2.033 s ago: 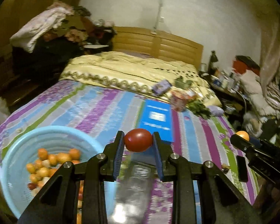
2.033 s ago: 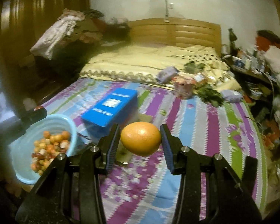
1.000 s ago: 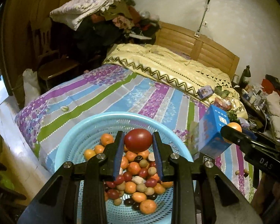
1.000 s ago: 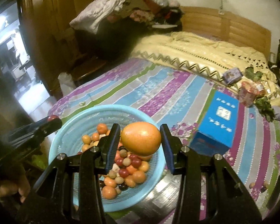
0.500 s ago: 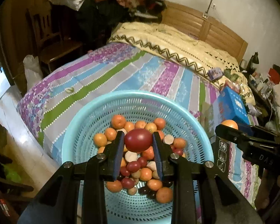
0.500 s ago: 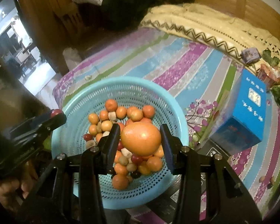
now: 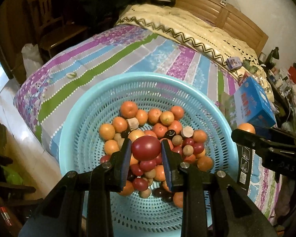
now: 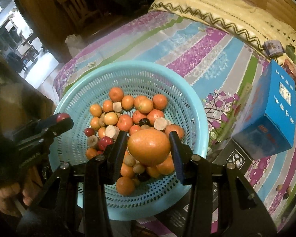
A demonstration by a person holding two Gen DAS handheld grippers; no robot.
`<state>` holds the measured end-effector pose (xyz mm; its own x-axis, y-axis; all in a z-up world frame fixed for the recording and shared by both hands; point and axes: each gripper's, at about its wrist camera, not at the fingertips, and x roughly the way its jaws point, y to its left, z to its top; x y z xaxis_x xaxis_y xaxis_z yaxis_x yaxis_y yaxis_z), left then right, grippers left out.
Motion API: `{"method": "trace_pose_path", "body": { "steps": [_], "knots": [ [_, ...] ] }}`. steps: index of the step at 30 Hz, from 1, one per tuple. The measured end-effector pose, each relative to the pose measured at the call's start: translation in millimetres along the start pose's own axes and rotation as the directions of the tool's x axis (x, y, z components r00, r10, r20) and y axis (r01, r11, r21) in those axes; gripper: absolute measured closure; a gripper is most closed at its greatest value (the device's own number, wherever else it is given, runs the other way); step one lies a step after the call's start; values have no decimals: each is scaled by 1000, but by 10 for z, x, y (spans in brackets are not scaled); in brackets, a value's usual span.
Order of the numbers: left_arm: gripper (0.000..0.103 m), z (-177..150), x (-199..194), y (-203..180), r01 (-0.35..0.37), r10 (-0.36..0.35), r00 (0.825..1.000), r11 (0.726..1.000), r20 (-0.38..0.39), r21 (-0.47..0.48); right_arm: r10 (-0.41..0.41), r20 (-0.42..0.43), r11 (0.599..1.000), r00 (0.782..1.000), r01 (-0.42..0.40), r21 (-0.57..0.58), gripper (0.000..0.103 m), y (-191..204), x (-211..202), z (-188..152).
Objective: Organize fruits
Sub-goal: 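Open the right tool over the basket while the left tool releases the tomato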
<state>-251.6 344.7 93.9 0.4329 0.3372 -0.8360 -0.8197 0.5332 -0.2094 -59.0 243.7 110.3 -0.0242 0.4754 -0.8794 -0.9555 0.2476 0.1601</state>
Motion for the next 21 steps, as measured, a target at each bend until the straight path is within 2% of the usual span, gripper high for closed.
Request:
{"method": "trace_pose_path", "body": {
  "steps": [19,21],
  "knots": [
    [73,3,115,63,-10,9,1000,1000,-22,-9,18,-17,1000,1000,-18,8,58,-32,103,9],
    [67,2,141,82,-14,13,999,1000,-29,-20,18,-16,1000,1000,-17,8,57,-34,100,11]
  ]
}}
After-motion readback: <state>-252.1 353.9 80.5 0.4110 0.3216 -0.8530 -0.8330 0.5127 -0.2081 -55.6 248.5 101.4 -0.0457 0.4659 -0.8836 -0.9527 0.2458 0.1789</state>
